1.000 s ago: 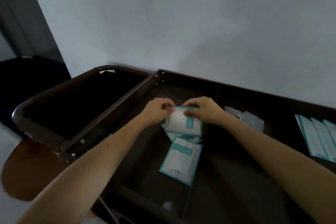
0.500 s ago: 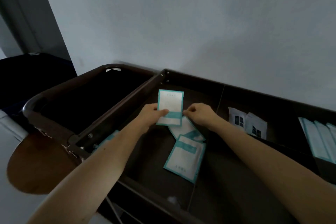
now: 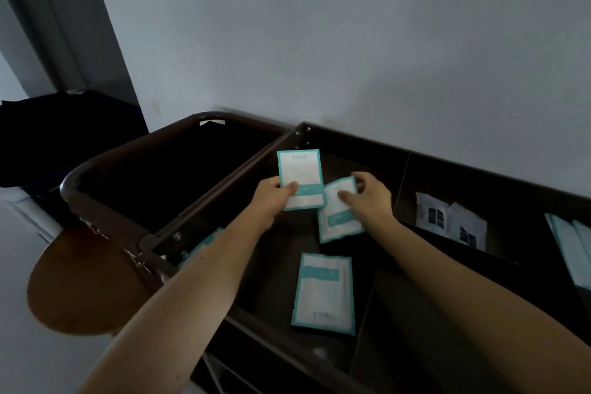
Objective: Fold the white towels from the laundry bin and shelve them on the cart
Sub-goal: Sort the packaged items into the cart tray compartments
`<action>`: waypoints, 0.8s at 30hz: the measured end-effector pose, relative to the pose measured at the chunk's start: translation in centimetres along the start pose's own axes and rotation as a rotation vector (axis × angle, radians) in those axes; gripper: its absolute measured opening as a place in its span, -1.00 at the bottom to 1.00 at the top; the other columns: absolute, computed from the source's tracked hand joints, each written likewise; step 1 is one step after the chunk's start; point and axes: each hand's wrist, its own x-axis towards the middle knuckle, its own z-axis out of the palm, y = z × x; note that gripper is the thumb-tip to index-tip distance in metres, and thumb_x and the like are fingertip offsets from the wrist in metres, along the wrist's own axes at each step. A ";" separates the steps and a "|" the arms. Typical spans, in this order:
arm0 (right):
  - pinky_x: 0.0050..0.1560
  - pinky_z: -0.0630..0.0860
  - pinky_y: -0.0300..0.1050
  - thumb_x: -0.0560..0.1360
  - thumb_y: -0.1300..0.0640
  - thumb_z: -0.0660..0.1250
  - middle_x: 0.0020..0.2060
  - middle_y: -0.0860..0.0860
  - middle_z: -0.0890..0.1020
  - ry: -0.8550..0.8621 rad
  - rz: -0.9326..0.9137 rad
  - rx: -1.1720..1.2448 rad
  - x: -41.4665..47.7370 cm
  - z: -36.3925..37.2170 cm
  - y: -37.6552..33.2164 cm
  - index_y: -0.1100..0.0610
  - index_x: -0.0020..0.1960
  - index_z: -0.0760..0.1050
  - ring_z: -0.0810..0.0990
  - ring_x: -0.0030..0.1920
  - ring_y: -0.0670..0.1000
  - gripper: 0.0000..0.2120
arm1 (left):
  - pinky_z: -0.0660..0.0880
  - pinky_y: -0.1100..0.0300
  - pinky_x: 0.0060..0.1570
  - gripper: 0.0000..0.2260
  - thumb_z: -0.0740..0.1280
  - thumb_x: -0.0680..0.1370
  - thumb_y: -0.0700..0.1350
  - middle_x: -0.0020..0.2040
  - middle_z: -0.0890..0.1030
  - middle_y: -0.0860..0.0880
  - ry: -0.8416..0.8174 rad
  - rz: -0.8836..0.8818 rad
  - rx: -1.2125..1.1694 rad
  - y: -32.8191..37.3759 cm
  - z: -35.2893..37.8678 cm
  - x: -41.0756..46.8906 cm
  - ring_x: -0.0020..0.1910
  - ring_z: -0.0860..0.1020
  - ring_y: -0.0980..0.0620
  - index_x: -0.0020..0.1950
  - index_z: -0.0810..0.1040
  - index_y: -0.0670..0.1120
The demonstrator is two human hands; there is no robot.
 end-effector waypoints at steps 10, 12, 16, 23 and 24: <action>-0.16 0.59 -0.15 0.49 0.23 0.37 -0.02 0.04 0.58 0.146 0.055 0.542 0.0 -1.7 -0.3 0.11 0.26 0.41 0.60 -0.14 -0.06 -0.64 | 0.50 0.01 0.14 -0.77 0.29 0.57 -0.20 0.14 0.59 -0.14 -0.066 0.086 0.086 0.4 0.6 -0.7 0.06 0.57 -0.08 0.21 0.52 -0.21; -0.20 0.57 -0.19 0.48 0.22 0.37 0.02 0.06 0.58 0.114 0.064 0.539 0.0 -1.7 -0.2 0.10 0.27 0.39 0.59 -0.15 -0.10 -0.62 | 0.53 -0.03 0.11 -0.79 0.27 0.58 -0.20 0.11 0.60 -0.14 -0.199 0.073 0.079 0.5 1.1 -1.3 0.01 0.59 -0.08 0.20 0.52 -0.20; -0.31 0.47 -0.38 0.49 0.19 0.36 0.00 0.00 0.54 0.174 0.018 0.451 -0.2 -1.7 -0.6 0.08 0.31 0.35 0.53 -0.18 -0.17 -0.58 | 0.58 0.23 -0.15 -0.85 0.17 0.62 -0.16 -0.06 0.61 -0.02 -0.394 0.031 -0.068 1.0 1.6 -2.6 -0.14 0.60 0.08 0.11 0.49 -0.11; -0.29 0.46 -0.37 0.49 0.18 0.37 -0.08 -0.06 0.53 0.211 0.028 0.493 0.2 -1.2 -1.1 0.07 0.19 0.39 0.53 -0.20 -0.18 -0.69 | 0.55 0.25 -0.19 -0.83 0.34 0.51 -0.25 -0.03 0.61 -0.04 -0.454 0.120 -0.018 1.0 1.4 -2.9 -0.10 0.59 0.06 0.08 0.49 -0.11; -0.27 0.48 -0.34 0.50 0.17 0.36 -0.08 -0.07 0.54 0.202 0.038 0.513 0.2 -1.1 -1.2 0.07 0.15 0.40 0.54 -0.19 -0.17 -0.74 | 0.55 0.28 -0.24 -0.80 0.36 0.50 -0.26 -0.01 0.62 -0.06 -0.427 0.123 -0.026 1.0 1.4 -2.9 -0.12 0.60 0.07 0.11 0.50 -0.13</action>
